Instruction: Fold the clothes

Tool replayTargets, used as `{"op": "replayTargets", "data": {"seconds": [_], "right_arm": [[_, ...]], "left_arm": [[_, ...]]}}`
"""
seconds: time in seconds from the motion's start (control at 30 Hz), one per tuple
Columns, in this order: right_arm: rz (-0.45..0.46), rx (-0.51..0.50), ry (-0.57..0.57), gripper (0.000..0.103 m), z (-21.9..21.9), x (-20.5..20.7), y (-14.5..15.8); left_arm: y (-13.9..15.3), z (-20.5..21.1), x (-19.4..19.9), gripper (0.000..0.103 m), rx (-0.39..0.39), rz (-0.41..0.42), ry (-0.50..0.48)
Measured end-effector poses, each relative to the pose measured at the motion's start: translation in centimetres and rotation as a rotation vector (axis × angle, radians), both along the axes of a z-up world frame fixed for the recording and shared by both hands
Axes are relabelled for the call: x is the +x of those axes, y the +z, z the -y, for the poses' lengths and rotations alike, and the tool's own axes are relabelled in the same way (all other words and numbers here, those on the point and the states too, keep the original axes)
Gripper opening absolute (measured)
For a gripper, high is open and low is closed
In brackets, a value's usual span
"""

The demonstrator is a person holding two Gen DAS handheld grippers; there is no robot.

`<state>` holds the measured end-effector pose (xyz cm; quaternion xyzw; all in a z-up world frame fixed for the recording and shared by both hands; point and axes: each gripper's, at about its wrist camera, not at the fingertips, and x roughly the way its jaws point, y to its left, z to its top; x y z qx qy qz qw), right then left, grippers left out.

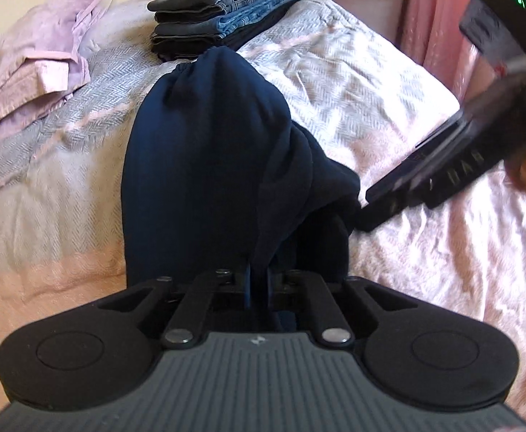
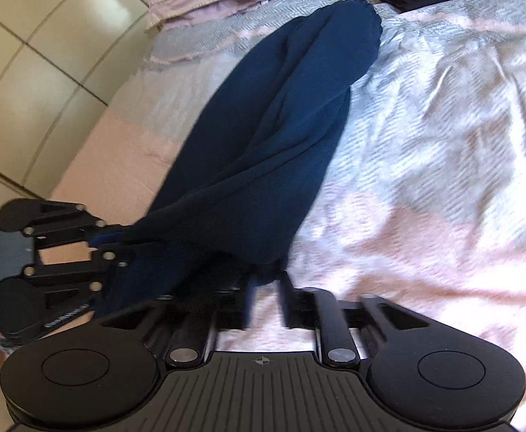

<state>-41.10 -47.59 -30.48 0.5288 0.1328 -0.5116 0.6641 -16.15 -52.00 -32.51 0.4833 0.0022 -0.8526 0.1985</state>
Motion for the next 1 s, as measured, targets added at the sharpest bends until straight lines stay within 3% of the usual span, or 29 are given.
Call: {"op": "replayTargets", "data": {"seconds": [0.03, 0.07, 0.23, 0.27, 0.3, 0.37, 0.47, 0.53, 0.7, 0.87, 1.0], "right_arm": [[0.001, -0.014, -0.012, 0.07, 0.0, 0.5, 0.0], [0.0, -0.031, -0.024, 0.076, 0.0, 1.0, -0.1], [-0.004, -0.095, -0.106, 0.076, 1.7, 2.3, -2.2], [-0.03, -0.111, -0.103, 0.075, 2.2, 2.5, -2.6], [-0.072, -0.127, -0.093, 0.053, 2.5, 2.5, -2.8], [-0.112, -0.117, -0.106, 0.023, 2.5, 1.1, -2.7], [-0.154, -0.124, -0.108, 0.022, 0.6, -1.0, -0.8], [-0.174, -0.109, -0.106, 0.015, -1.0, -1.5, -0.4], [-0.067, -0.004, -0.184, 0.014, -2.5, -3.0, -2.4], [-0.103, -0.024, -0.134, 0.015, -3.2, -3.5, -1.2], [-0.161, 0.006, -0.093, 0.023, -5.1, -4.7, 0.4]], "left_arm": [[0.1, 0.1, 0.1, 0.007, 0.01, -0.008, 0.003], [0.3, 0.1, 0.2, 0.007, 0.02, -0.015, 0.006], [0.9, -0.7, 0.6, 0.007, 0.02, -0.049, -0.012], [0.8, -0.9, 0.6, 0.007, 0.021, -0.05, -0.013], [0.7, -1.1, 0.5, 0.007, 0.021, -0.047, -0.014], [0.1, -1.8, 0.0, 0.007, 0.01, -0.04, -0.033], [-1.4, -4.0, -1.6, 0.01, -0.026, -0.005, -0.105], [-2.5, -5.5, -2.7, 0.011, -0.047, 0.03, -0.152], [-4.4, -7.8, -3.4, 0.006, -0.081, 0.102, -0.213], [-3.4, -8.6, -2.2, 0.016, -0.058, 0.116, -0.197], [-1.8, -9.6, -0.7, 0.025, -0.009, 0.085, -0.161]]}}
